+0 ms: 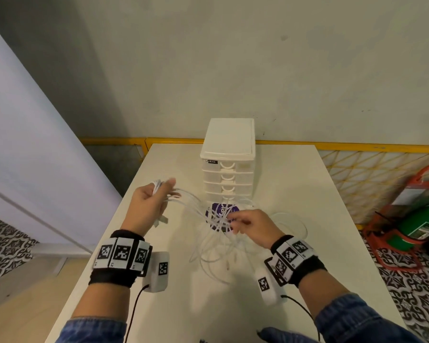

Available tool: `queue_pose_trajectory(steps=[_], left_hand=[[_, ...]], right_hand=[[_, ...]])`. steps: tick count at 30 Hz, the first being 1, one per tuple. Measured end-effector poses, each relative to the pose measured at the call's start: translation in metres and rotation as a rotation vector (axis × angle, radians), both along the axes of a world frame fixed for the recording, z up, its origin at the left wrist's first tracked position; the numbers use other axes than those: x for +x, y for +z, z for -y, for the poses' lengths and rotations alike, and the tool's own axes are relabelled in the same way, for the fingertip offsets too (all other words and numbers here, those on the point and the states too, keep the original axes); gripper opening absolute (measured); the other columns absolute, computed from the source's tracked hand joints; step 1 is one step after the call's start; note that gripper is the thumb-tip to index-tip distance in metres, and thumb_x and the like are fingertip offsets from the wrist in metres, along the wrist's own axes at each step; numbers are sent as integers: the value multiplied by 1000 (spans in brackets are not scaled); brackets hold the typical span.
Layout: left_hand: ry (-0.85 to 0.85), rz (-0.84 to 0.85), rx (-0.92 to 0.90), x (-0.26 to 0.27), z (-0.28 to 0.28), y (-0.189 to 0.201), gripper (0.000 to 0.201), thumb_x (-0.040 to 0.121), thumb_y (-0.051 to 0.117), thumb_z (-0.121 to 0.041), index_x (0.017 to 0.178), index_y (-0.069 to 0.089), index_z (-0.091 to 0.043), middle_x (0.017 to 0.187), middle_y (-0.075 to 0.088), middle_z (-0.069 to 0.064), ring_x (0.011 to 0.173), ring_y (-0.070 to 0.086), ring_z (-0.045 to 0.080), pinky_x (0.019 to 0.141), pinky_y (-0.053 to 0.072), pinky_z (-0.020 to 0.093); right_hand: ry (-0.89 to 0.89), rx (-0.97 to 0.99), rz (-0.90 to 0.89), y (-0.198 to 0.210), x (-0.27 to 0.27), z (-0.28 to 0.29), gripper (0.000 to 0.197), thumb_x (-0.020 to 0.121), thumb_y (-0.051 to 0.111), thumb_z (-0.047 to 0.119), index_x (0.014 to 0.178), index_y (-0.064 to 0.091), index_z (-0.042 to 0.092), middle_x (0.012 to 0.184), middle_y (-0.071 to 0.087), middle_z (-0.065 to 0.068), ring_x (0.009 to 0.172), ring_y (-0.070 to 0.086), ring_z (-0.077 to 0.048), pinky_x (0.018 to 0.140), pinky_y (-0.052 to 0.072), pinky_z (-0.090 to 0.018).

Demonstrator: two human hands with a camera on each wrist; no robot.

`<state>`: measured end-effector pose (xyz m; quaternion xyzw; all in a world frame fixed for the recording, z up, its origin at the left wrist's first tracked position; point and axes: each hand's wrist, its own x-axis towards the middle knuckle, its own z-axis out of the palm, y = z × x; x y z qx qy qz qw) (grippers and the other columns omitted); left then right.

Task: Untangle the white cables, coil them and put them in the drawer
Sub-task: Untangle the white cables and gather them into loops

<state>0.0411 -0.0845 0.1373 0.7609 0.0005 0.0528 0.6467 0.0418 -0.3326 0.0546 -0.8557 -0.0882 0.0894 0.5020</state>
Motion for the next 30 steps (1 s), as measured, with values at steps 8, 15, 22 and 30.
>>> queue_pose_trajectory(steps=[8, 15, 22, 30], left_hand=[[-99, -179, 377, 4, 6, -9, 23, 81, 74, -33, 72, 66, -14, 57, 51, 4, 46, 52, 17, 44, 47, 29], [-337, -230, 324, -3, 45, -8, 16, 81, 75, -25, 86, 74, -10, 46, 52, -13, 40, 46, 1, 45, 37, 14], [-361, -260, 179, -16, 78, -2, 22, 86, 69, -19, 65, 67, -12, 34, 48, -12, 31, 41, -2, 39, 30, 7], [-68, -184, 527, -8, 83, -25, 19, 75, 74, -21, 75, 65, -4, 62, 63, 5, 57, 58, 18, 52, 41, 26]], right_hand=[[-65, 255, 135, 35, -3, 6, 31, 94, 47, 4, 108, 64, 26, 71, 60, 6, 61, 52, 3, 69, 44, -12], [98, 325, 153, 42, -9, -4, 39, 95, 44, 1, 126, 51, 24, 72, 53, 3, 74, 57, -5, 82, 47, -20], [67, 331, 190, 43, -12, 3, 34, 93, 48, 0, 120, 57, 18, 68, 63, 11, 66, 58, -7, 72, 47, -17], [15, 129, 89, 38, -15, 39, 22, 85, 67, 20, 107, 66, 19, 54, 60, 10, 44, 50, 1, 50, 37, -7]])
